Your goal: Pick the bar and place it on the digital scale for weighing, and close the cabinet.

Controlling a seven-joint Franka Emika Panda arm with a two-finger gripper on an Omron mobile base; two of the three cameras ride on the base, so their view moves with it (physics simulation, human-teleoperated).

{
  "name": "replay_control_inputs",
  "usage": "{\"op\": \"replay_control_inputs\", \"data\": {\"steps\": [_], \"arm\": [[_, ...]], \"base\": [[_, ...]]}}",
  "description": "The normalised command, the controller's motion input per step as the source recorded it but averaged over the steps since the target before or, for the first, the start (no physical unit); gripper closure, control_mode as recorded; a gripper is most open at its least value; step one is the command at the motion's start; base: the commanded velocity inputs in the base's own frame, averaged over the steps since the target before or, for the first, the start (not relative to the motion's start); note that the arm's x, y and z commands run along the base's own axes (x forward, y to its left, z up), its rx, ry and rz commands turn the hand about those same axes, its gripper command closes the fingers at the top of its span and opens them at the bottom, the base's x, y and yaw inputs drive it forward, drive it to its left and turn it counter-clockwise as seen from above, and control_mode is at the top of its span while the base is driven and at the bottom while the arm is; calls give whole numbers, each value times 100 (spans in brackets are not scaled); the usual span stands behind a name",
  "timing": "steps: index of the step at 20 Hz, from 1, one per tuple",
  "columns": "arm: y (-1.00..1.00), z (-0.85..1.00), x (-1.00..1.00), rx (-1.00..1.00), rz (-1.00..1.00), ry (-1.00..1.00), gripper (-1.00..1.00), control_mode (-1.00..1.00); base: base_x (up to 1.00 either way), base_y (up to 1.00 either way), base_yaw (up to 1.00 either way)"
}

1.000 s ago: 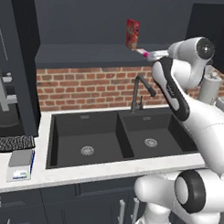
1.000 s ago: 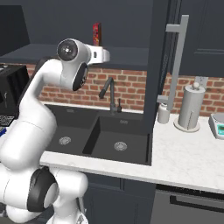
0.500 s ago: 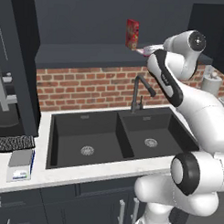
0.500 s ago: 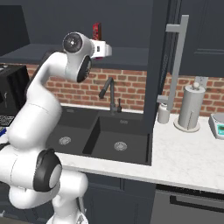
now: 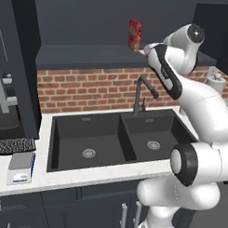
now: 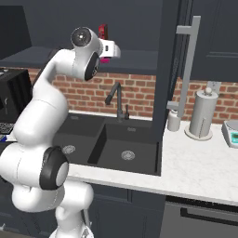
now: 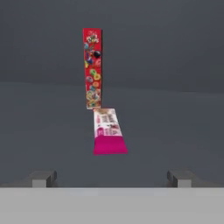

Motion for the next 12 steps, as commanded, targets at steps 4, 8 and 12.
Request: {"op": "replay_control_inputs", "data": {"steps": [4,8,12], "arm": [[0,0,5,0,3,15,-100,-100],[0,0,4,0,3,15,-100,-100],[0,-7,7,0,1,1,-100,-100]], "base": [[0,0,0],[0,0,0],[0,0,0]]}}
